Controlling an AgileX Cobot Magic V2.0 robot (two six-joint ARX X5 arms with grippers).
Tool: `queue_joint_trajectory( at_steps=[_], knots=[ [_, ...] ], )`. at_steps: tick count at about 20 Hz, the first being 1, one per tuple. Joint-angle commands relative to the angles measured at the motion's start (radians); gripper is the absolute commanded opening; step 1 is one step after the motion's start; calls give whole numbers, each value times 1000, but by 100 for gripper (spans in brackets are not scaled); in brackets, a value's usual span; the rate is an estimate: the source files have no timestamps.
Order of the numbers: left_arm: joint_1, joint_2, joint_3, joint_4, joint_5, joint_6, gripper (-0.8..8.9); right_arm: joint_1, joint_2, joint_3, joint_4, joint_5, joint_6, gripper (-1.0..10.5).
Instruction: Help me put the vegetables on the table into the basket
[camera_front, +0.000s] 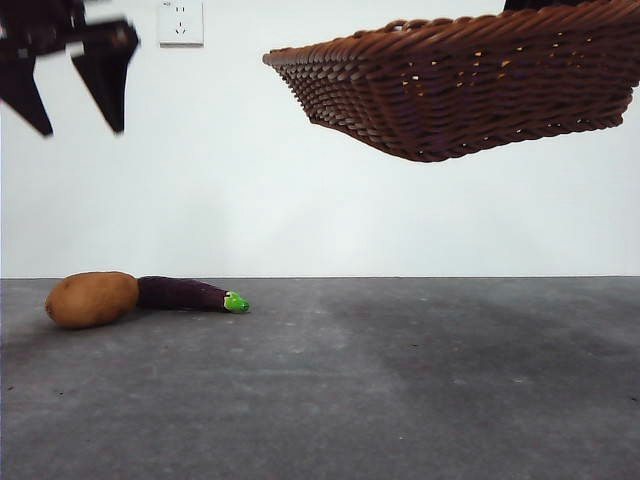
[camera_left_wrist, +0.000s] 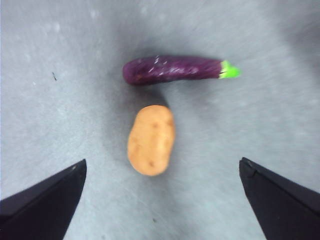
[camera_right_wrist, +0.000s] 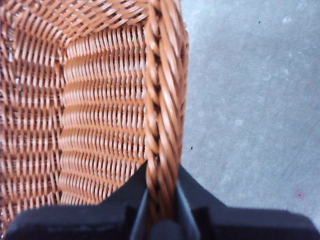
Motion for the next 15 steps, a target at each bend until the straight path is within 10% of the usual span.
queue_joint_trajectory(
  at_steps=[1, 15],
  knots=[
    [21, 76, -4, 35, 4, 53, 534, 0, 0, 5, 8, -19, -16, -12],
    [35, 411, -4, 165, 22, 90, 534, 0, 0, 5, -5, -19, -49, -12]
  ],
)
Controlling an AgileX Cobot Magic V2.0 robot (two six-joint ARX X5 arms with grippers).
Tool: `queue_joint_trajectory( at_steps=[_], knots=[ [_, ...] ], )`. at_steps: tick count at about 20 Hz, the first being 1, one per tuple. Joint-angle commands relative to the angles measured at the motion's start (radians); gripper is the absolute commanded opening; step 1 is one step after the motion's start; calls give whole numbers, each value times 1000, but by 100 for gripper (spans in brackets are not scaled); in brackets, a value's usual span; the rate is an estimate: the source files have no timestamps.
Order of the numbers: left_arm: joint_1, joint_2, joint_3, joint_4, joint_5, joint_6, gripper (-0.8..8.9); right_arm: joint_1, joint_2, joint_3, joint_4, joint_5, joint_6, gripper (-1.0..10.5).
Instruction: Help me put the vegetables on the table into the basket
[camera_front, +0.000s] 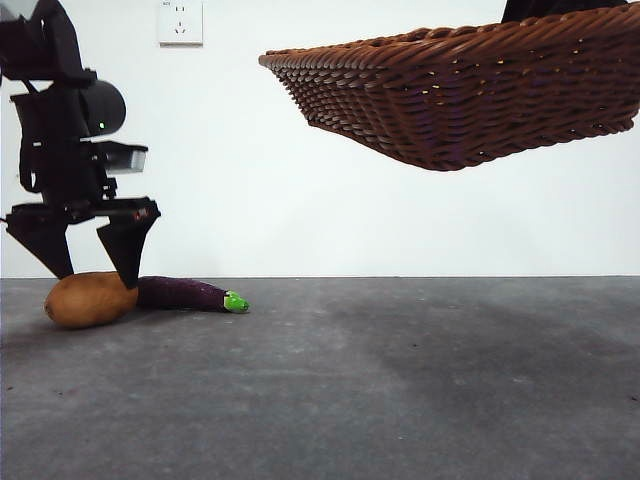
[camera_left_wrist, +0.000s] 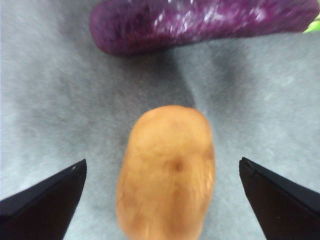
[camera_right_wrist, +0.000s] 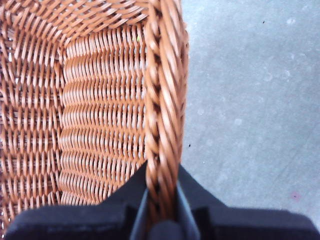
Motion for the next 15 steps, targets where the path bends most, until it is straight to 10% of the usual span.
queue_joint_trajectory(
  at_steps=[1, 4, 11, 15],
  knots=[
    [2, 36, -4, 9, 4, 14, 534, 0, 0, 5, 10, -16, 0, -12],
    [2, 59, -4, 9, 3, 6, 526, 0, 0, 5, 11, -15, 0, -12],
    [3, 60, -4, -11, 4, -20, -10, 0, 0, 5, 13, -14, 1, -12],
    [13, 34, -4, -65, 22, -20, -8, 0, 5, 5, 11, -9, 4, -12]
  ],
)
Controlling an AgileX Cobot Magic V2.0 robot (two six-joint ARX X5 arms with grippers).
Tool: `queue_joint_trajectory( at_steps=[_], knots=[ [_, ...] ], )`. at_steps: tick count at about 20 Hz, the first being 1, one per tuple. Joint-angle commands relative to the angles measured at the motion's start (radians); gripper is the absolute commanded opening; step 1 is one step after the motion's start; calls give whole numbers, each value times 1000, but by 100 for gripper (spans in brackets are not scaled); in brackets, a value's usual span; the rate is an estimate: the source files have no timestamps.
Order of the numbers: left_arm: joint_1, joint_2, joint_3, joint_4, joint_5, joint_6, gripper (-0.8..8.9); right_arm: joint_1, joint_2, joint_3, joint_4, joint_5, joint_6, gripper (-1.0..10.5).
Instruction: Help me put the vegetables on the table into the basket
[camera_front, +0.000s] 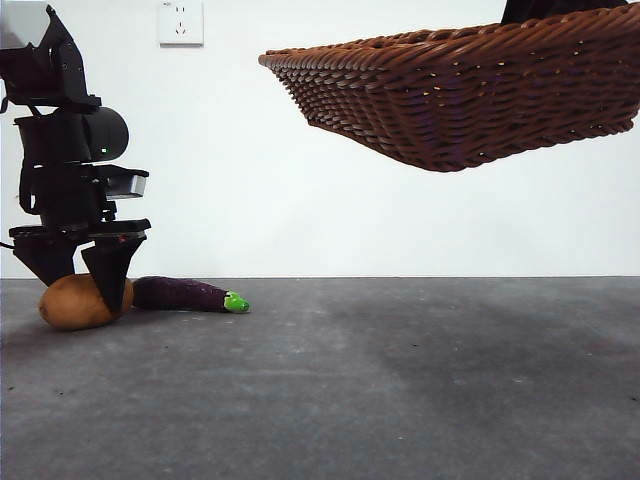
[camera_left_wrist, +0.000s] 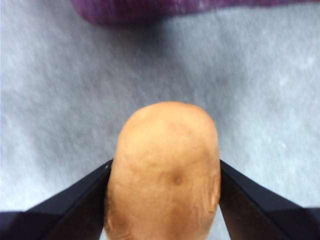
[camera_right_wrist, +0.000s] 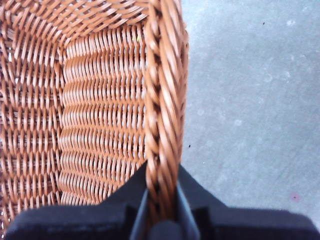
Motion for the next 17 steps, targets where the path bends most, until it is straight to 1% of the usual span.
queue_joint_trajectory(
  at_steps=[1, 3, 4, 5, 6, 7, 8, 9, 12, 14, 16, 17],
  knots=[
    [19, -36, -5, -34, 74, -7, -8, 0, 5, 5, 8, -2, 7, -12],
    [39, -112, -5, -59, 222, -6, -8, 0, 10, 4, 11, 0, 8, -12],
    [43, -161, -5, -74, 250, 0, -8, 0, 18, 4, 11, 1, 8, -12],
    [43, -213, -5, -94, 264, 29, -8, 0, 29, 3, 10, 0, 8, -12],
    [40, -270, -5, -113, 291, 31, -8, 0, 48, 3, 8, 0, 8, -12],
    [34, -332, -5, -127, 353, 32, -8, 0, 73, 3, 8, 0, 8, -12],
    [17, -396, -5, -136, 386, 33, -8, 0, 99, 3, 8, -1, 8, -12],
    [-12, -454, -5, -149, 386, 47, -8, 2, 123, 3, 9, -4, 8, -12],
    [-165, -602, -5, -167, 385, 59, -8, 16, 201, 3, 16, -32, 8, -12],
    [-320, -628, -5, -176, 371, 71, -8, 43, 246, 3, 27, -39, 11, -12],
    [-476, -610, -8, -197, 237, 84, -8, 75, 261, 3, 35, -43, 11, -12],
    [-542, -588, -13, -185, 202, 83, -8, 92, 261, 3, 43, -47, 17, -12]
  ],
)
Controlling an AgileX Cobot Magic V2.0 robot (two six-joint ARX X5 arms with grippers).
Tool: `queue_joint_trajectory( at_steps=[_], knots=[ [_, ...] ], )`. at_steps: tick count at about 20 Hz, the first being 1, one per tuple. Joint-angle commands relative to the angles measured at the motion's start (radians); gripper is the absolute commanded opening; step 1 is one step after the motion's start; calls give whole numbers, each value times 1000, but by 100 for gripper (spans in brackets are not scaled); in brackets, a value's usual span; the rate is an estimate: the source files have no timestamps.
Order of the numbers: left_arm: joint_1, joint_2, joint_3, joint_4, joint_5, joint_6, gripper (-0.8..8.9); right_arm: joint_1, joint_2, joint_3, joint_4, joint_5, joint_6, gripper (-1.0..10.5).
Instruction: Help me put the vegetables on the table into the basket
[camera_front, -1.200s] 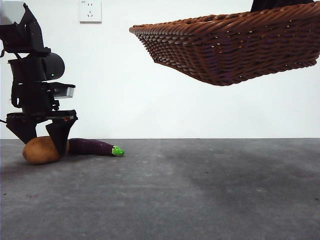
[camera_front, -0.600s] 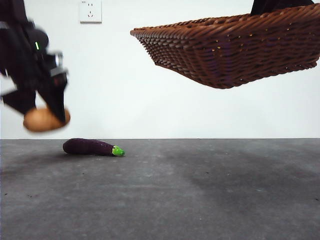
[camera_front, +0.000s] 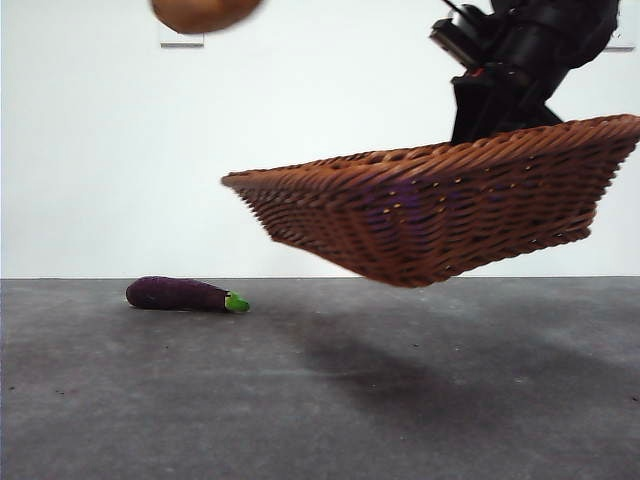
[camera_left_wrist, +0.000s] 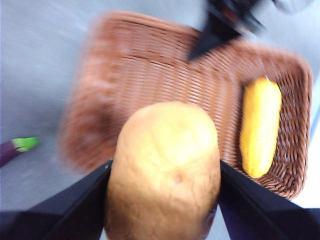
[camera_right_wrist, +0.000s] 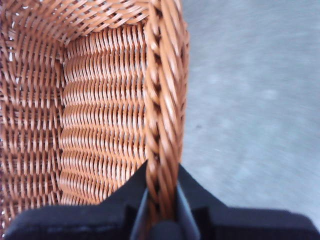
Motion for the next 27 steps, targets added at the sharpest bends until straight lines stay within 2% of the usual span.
queue_joint_trajectory(
  at_steps=[1, 4, 9, 12, 13, 14, 15, 20, 24, 25, 27],
  knots=[
    [-119, 55, -16, 22, -39, 18, -8, 31, -2, 3, 26, -33, 31, -12],
    [-194, 188, -18, 36, -39, 20, -8, 53, -2, 3, 31, -56, 37, -12],
    [-240, 324, -19, 56, -39, 36, -8, 56, -2, 3, 32, -58, 40, -12],
    [-243, 344, -19, 47, -31, -19, 2, 56, -2, 3, 42, -58, 36, -12],
    [-244, 342, -18, 43, -31, -24, 79, 56, -2, 3, 40, -58, 36, -12],
    [-242, 341, -18, 35, -32, -31, 284, 56, -2, 3, 41, -57, 36, -12],
    [-238, 341, -18, 29, -32, -35, 447, 56, -2, 3, 40, -58, 36, -12],
    [-223, 306, -16, 29, -32, -53, 454, 56, -2, 3, 40, -55, 36, -12],
    [-165, 177, -14, 30, -40, -83, 454, 48, -3, 3, 50, -55, 36, -12],
    [-136, 129, -14, 38, -40, -109, 454, 33, -5, 3, 55, -55, 37, -12],
    [-50, 32, -14, 76, -100, -239, 453, -8, -8, 3, 50, -55, 37, -12]
  ],
)
